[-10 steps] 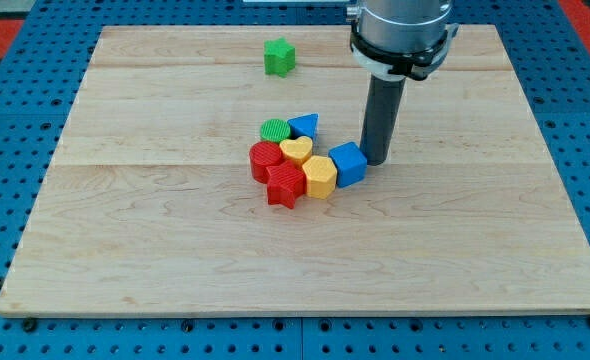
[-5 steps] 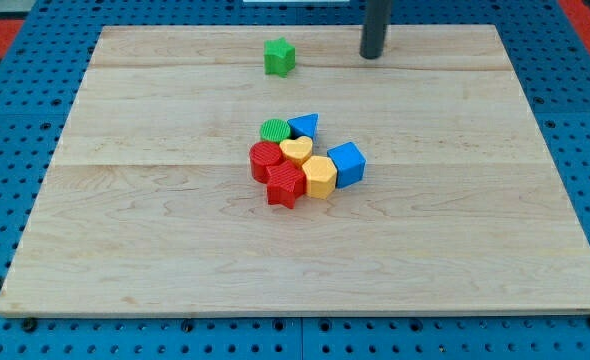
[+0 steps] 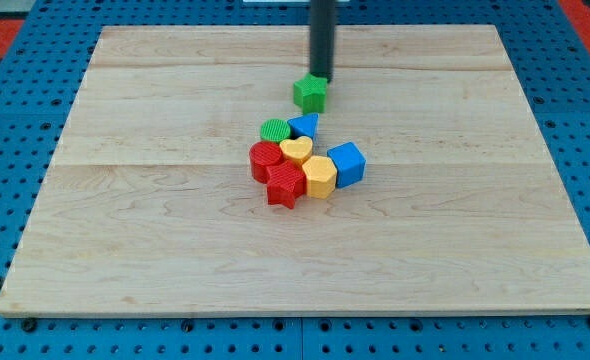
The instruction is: Move the green star closer to the group of blocks
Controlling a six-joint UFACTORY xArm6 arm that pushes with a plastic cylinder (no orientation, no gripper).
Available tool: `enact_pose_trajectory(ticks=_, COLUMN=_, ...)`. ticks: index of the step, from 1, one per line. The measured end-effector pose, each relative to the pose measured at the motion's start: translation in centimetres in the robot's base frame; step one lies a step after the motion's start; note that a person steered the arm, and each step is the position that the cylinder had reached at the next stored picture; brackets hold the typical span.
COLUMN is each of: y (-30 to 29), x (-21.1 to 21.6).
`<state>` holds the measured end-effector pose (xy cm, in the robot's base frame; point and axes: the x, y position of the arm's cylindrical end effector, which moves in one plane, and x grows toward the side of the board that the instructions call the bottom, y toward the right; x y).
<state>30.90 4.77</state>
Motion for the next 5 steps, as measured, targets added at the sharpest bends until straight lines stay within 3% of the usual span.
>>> enact_pose_trajectory(ticks=1, y=0.1, x=-2.3)
enact_pose_trajectory(ticks=2, y=-3.9, x=-5.3)
enact_pose_trajectory(ticks=3, y=-7.9, x=-5.6)
enact_pose_trajectory(ticks=5, y=-6.6, x=-0.9)
